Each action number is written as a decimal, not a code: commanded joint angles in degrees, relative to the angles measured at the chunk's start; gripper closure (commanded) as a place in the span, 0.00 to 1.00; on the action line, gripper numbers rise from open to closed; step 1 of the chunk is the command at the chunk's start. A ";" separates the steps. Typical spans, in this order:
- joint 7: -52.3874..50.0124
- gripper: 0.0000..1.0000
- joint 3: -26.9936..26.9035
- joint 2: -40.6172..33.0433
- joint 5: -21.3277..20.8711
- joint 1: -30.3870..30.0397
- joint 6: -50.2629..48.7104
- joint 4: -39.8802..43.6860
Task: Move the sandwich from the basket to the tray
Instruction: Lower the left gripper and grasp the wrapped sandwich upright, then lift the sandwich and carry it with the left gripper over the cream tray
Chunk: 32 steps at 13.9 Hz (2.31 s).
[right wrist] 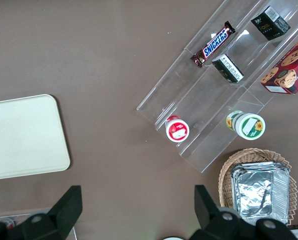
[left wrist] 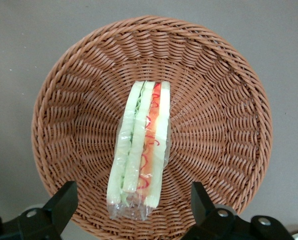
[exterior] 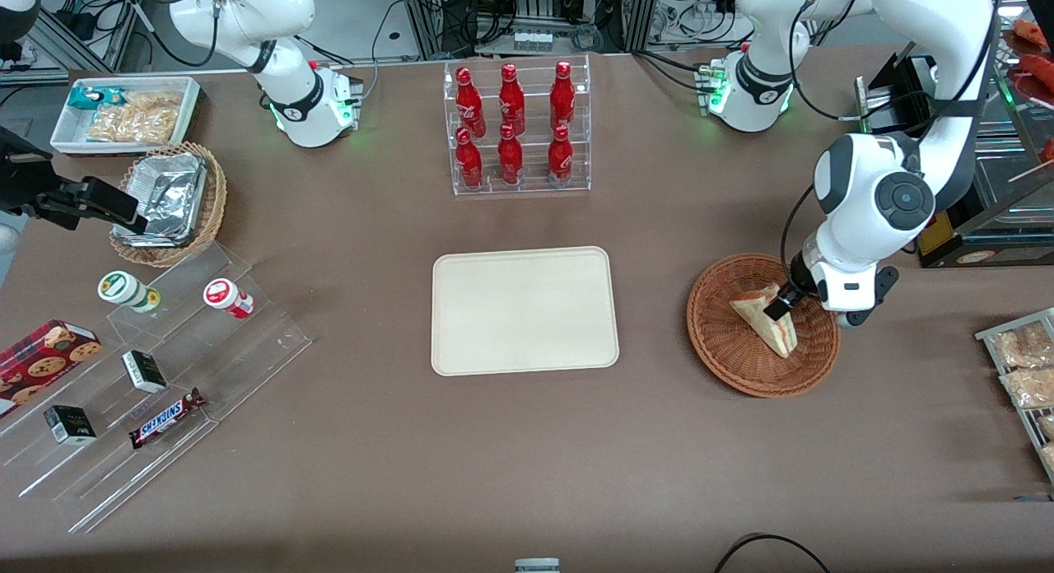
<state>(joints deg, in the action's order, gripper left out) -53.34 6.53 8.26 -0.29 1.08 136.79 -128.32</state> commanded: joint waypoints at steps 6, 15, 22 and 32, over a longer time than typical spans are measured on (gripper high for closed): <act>0.08 0.00 0.15 3.77 0.02 0.59 3.39 -0.09; 0.34 0.89 0.06 6.33 0.46 0.50 3.15 0.09; 9.55 0.93 0.76 2.46 -0.06 1.72 -14.84 8.67; 10.11 0.96 1.03 15.98 -0.06 21.13 -22.53 29.42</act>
<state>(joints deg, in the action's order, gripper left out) -40.81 8.03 20.15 -0.24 18.08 115.88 -104.72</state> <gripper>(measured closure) 0.850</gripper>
